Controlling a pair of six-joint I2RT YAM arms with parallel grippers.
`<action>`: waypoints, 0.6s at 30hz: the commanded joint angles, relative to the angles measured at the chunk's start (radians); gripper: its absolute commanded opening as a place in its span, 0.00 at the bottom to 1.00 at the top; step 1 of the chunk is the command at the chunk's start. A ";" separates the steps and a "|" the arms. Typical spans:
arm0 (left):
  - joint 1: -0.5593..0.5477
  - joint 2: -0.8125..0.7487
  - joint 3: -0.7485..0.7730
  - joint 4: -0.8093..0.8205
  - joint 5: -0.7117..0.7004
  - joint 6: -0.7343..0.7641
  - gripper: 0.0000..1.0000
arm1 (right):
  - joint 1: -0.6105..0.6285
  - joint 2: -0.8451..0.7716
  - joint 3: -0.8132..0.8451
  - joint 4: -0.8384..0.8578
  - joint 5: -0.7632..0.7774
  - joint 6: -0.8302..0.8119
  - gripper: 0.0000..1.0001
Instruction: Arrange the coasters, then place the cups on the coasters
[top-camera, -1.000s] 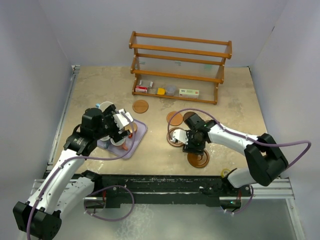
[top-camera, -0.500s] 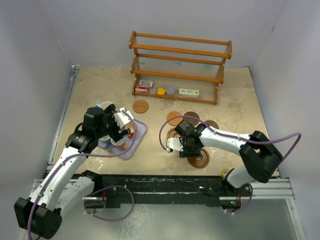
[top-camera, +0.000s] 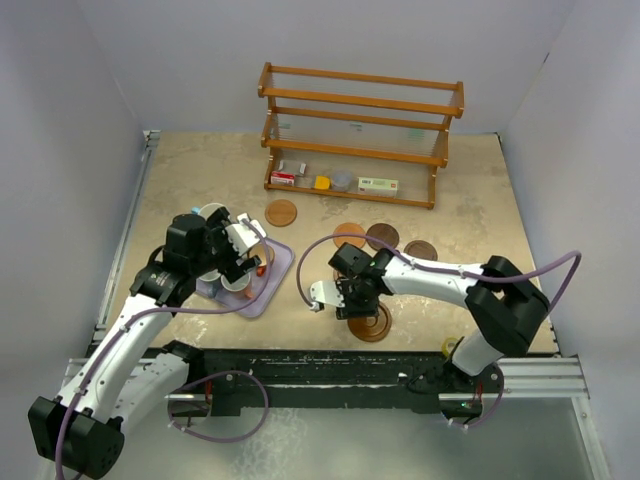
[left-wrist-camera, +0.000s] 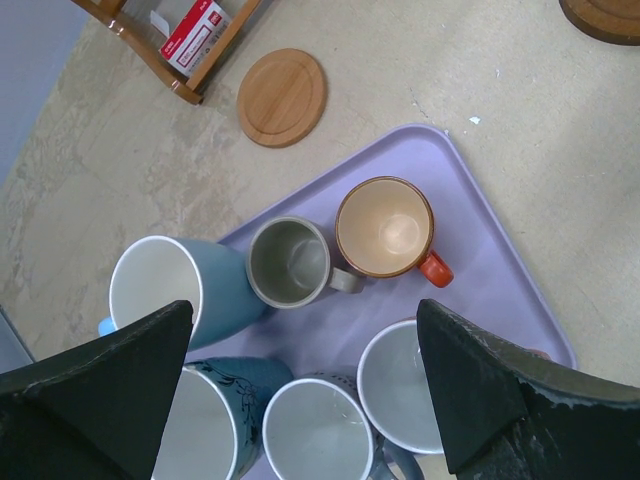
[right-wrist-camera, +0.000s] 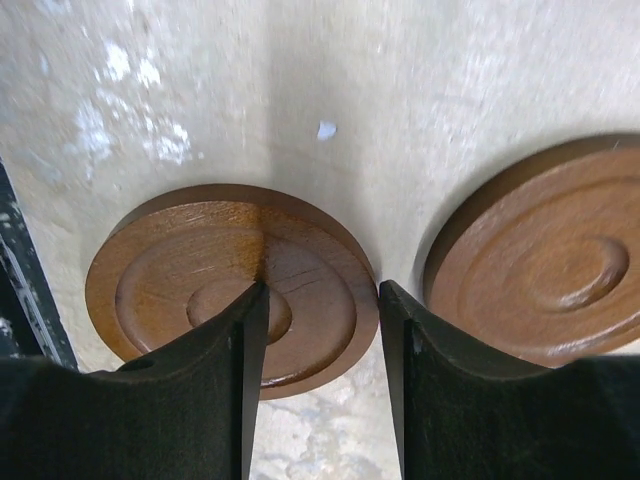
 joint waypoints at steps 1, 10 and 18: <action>0.007 -0.020 0.011 0.049 0.003 -0.015 0.90 | 0.023 0.052 0.047 0.102 -0.136 0.023 0.48; 0.008 -0.025 0.006 0.048 0.013 -0.015 0.90 | 0.027 0.071 0.093 0.087 -0.169 0.029 0.48; 0.008 -0.027 0.013 0.043 0.015 -0.013 0.91 | 0.004 -0.008 0.152 0.024 -0.178 0.065 0.53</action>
